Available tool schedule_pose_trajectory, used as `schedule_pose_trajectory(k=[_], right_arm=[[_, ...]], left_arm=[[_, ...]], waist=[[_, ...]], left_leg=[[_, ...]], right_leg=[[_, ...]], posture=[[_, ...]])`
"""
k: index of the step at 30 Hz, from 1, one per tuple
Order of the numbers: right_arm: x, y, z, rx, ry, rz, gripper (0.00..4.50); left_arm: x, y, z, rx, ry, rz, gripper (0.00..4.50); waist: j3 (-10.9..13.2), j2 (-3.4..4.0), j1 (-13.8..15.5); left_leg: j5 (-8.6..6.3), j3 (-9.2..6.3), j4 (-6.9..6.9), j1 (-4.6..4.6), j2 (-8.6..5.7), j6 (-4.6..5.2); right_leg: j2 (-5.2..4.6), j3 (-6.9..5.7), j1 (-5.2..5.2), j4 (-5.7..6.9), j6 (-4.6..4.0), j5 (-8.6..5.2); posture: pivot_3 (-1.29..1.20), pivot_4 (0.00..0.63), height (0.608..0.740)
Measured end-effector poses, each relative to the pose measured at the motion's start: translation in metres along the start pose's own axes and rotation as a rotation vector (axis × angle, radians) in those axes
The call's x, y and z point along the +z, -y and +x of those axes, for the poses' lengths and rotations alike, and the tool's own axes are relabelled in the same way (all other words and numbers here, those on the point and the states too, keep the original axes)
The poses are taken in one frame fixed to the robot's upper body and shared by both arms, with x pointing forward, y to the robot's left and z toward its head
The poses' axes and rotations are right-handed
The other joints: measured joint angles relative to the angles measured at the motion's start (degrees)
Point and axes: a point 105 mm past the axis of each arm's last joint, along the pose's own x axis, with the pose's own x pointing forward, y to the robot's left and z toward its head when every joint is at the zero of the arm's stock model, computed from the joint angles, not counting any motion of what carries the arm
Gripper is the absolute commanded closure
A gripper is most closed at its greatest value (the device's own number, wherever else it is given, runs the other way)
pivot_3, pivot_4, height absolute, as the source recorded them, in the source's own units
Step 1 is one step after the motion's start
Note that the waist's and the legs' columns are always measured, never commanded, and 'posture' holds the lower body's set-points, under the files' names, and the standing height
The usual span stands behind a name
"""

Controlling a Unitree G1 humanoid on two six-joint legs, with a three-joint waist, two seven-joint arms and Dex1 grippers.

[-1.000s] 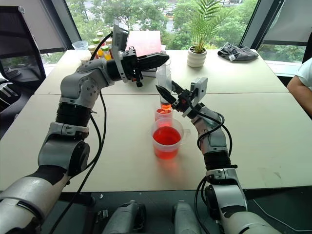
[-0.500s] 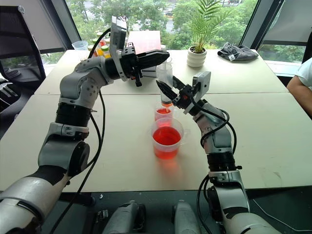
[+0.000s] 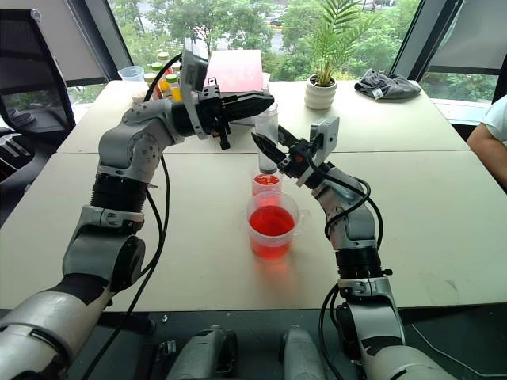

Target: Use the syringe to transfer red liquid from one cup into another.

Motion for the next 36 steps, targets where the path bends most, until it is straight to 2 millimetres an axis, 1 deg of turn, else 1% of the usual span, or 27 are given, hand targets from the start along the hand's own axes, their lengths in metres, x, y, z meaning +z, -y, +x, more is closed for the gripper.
schedule_pose_trajectory(k=[1, 3, 4, 6, 7, 10, 11, 12, 14, 17, 19, 20, 21, 23, 25, 27, 28, 29, 30, 31, 33, 34, 36], right_arm=[[0.0, 0.0, 0.0, 0.0, -0.001, 0.001, 3.17], [-0.001, -0.001, 0.0, 0.001, -0.004, 0.007, 3.17], [0.0, 0.001, 0.0, -0.011, 0.003, 0.014, 3.17], [0.003, 0.005, -0.001, -0.042, 0.02, 0.019, 3.17], [0.003, 0.005, -0.001, -0.046, 0.024, 0.021, 3.17], [0.006, -0.001, 0.003, -0.026, 0.043, 0.029, 3.17], [0.007, -0.005, 0.005, -0.007, 0.047, 0.025, 3.17], [0.009, -0.009, 0.007, 0.009, 0.053, 0.02, 3.17], [0.01, -0.016, 0.01, 0.037, 0.058, 0.012, 3.17], [0.007, -0.016, 0.009, 0.037, 0.045, 0.018, 3.17], [0.008, -0.009, 0.006, 0.003, 0.039, 0.02, 3.17], [0.011, -0.002, 0.004, -0.03, 0.041, 0.023, 3.17], [0.017, 0.006, 0.002, -0.062, 0.045, 0.018, 3.17], [0.04, 0.03, -0.002, -0.158, 0.069, 0.026, 3.17], [0.073, 0.053, -0.012, -0.259, 0.093, -0.013, 3.17], [0.089, 0.067, -0.02, -0.321, 0.05, -0.05, 3.17], [0.09, 0.078, -0.031, -0.371, -0.069, -0.056, 3.17], [0.088, 0.087, -0.04, -0.415, -0.137, -0.046, 3.17], [0.086, 0.093, -0.049, -0.451, -0.197, -0.024, 3.17], [0.08, 0.097, -0.058, -0.48, -0.281, 0.01, 3.17], [0.065, 0.101, -0.074, -0.525, -0.443, 0.067, 3.17], [0.055, 0.102, -0.085, -0.549, -0.547, 0.105, 3.17], [0.037, 0.101, -0.103, -0.585, -0.702, 0.17, 3.17]], left_arm=[[0.0, 0.0, 0.0, 0.001, -0.001, 0.001, 4.47], [0.0, 0.0, -0.001, 0.003, -0.006, -0.002, 3.85], [-0.001, -0.001, -0.002, 0.001, -0.013, -0.006, 3.62], [-0.002, 0.0, -0.003, -0.008, -0.017, -0.026, 2.69], [-0.001, 0.0, -0.004, -0.012, -0.017, -0.031, 2.14], [0.003, -0.004, -0.009, 0.007, -0.018, -0.035, 0.64], [0.003, -0.005, -0.01, 0.013, -0.02, -0.045, 0.2], [0.002, -0.005, -0.011, 0.016, -0.022, -0.057, 0.03], [0.004, -0.006, -0.013, 0.023, -0.016, -0.077, 0.03], [0.021, -0.009, -0.026, 0.057, 0.018, -0.06, 0.03], [0.029, -0.006, -0.04, 0.078, 0.046, -0.06, 0.03], [0.028, -0.004, -0.047, 0.095, 0.046, -0.07, 0.03], [0.024, -0.004, -0.053, 0.11, 0.044, -0.086, 0.03], [0.009, 0.0, -0.067, 0.146, 0.013, -0.13, 0.03], [-0.007, 0.003, -0.076, 0.178, -0.016, -0.183, 0.03], [-0.011, 0.003, -0.08, 0.196, -0.034, -0.188, 0.03], [-0.01, 0.006, -0.081, 0.196, -0.045, -0.171, 0.03], [-0.01, 0.008, -0.082, 0.197, -0.052, -0.162, 0.03], [-0.011, 0.009, -0.084, 0.202, -0.057, -0.158, 0.03], [-0.013, 0.01, -0.085, 0.204, -0.064, -0.157, 0.03], [-0.019, 0.013, -0.084, 0.197, -0.078, -0.166, 0.03], [-0.023, 0.016, -0.082, 0.189, -0.088, -0.167, 0.03], [-0.03, 0.019, -0.081, 0.184, -0.105, -0.177, 0.03]], waist=[[0.0, 0.0, 0.0], [0.0, 0.0, 0.0], [0.0, 0.0, 0.0], [0.0, 0.0, 0.0], [0.0, 0.0, 0.0], [0.0, 0.0, -0.1], [0.0, 0.0, -0.2], [0.0, 0.0, -0.2], [0.0, 0.0, -0.2], [0.0, 0.0, -0.2], [0.0, 0.02, -0.2], [0.0, 0.02, -0.2], [0.0, 0.06, -0.2], [0.0, 0.06, 0.0], [0.0, 0.04, 0.4], [0.0, 0.04, 0.3], [0.0, 0.05, 0.3], [0.0, 0.0, 0.3], [0.0, 0.01, 0.2], [0.0, 0.04, 0.1], [0.0, 0.05, -0.1], [0.0, 0.05, -0.2], [0.0, 0.05, -0.2]], left_leg=[[0.0, 0.0, 0.0, 0.0, 0.0, 0.0], [0.0, 0.0, 0.0, 0.0, 0.0, 0.0], [0.0, 0.0, 0.0, 0.0, 0.0, 0.0], [0.0, -0.01, 0.0, 0.0, 0.0, 0.0], [0.0, 0.0, 0.0, 0.0, 0.0, 0.0], [0.0, -0.01, -0.01, 0.0, 0.01, 0.0], [0.0, -0.01, -0.01, 0.01, 0.01, 0.0], [0.0, -0.01, -0.01, 0.01, 0.01, 0.0], [0.0, -0.02, -0.01, 0.0, 0.01, 0.0], [0.0, -0.02, -0.01, 0.0, 0.01, 0.0], [0.0, -0.03, -0.03, 0.01, 0.01, 0.0], [0.0, -0.02, -0.03, 0.01, 0.02, 0.0], [0.0, -0.02, -0.03, 0.02, 0.01, -0.01], [0.01, -0.03, -0.02, 0.01, 0.01, -0.03], [0.01, -0.11, -0.02, -0.03, 0.0, -0.05], [0.01, -0.11, -0.04, -0.03, -0.02, -0.06], [0.0, -0.09, -0.08, -0.04, -0.05, -0.05], [0.0, -0.09, -0.12, -0.03, -0.04, -0.05], [0.0, -0.08, -0.15, -0.03, -0.04, -0.05], [0.0, -0.06, -0.18, -0.02, -0.04, -0.05], [0.0, -0.05, -0.21, -0.03, -0.02, -0.05], [0.0, -0.05, -0.21, -0.02, -0.01, -0.05], [0.0, -0.04, -0.22, -0.02, -0.01, -0.04]], right_leg=[[0.0, 0.0, 0.0, 0.0, 0.0, 0.0], [0.0, 0.0, 0.0, 0.0, 0.0, 0.0], [0.0, 0.0, 0.0, 0.0, 0.0, 0.0], [0.0, 0.0, 0.0, 0.0, 0.0, 0.0], [0.0, 0.0, 0.0, 0.0, 0.0, 0.0], [0.01, 0.0, -0.01, 0.0, 0.0, 0.0], [0.01, 0.0, -0.01, 0.01, 0.0, 0.0], [0.02, 0.0, -0.01, 0.01, 0.0, 0.0], [0.01, 0.0, -0.01, 0.01, 0.0, 0.0], [0.0, 0.0, -0.01, 0.0, 0.0, 0.0], [-0.03, 0.01, -0.01, 0.0, 0.0, 0.0], [-0.03, 0.01, -0.01, 0.0, 0.0, 0.0], [-0.07, 0.02, -0.01, 0.02, 0.0, 0.0], [-0.11, 0.02, -0.01, 0.02, -0.01, 0.0], [-0.29, -0.02, -0.01, -0.01, -0.01, 0.0], [-0.34, -0.02, -0.01, -0.06, -0.02, 0.0], [-0.42, 0.0, -0.01, -0.09, -0.04, -0.01], [-0.43, -0.01, -0.01, -0.13, -0.04, -0.01], [-0.43, 0.0, -0.01, -0.15, -0.04, -0.01], [-0.45, 0.02, -0.02, -0.16, -0.05, -0.01], [-0.44, 0.03, -0.05, -0.15, -0.07, -0.01], [-0.44, 0.04, -0.06, -0.16, -0.07, -0.01], [-0.44, 0.05, -0.07, -0.16, -0.08, -0.02]], posture=[[0.0, 0.15, 0.74], [0.0, 0.15, 0.74], [0.0, 0.15, 0.74], [0.0, 0.15, 0.74], [0.0, 0.15, 0.74], [0.0, 0.15, 0.74], [0.0, 0.15, 0.74], [0.0, 0.15, 0.74], [0.0, 0.15, 0.74], [0.0, 0.15, 0.74], [0.0, 0.15, 0.74], [0.0, 0.15, 0.74], [0.0, 0.15, 0.74], [0.0, 0.15, 0.74], [0.0, 0.15, 0.74], [0.0, 0.15, 0.74], [0.0, 0.15, 0.74], [0.0, 0.15, 0.74], [0.0, 0.15, 0.74], [0.0, 0.15, 0.74], [0.0, 0.15, 0.74], [0.0, 0.15, 0.74], [0.0, 0.15, 0.74]])
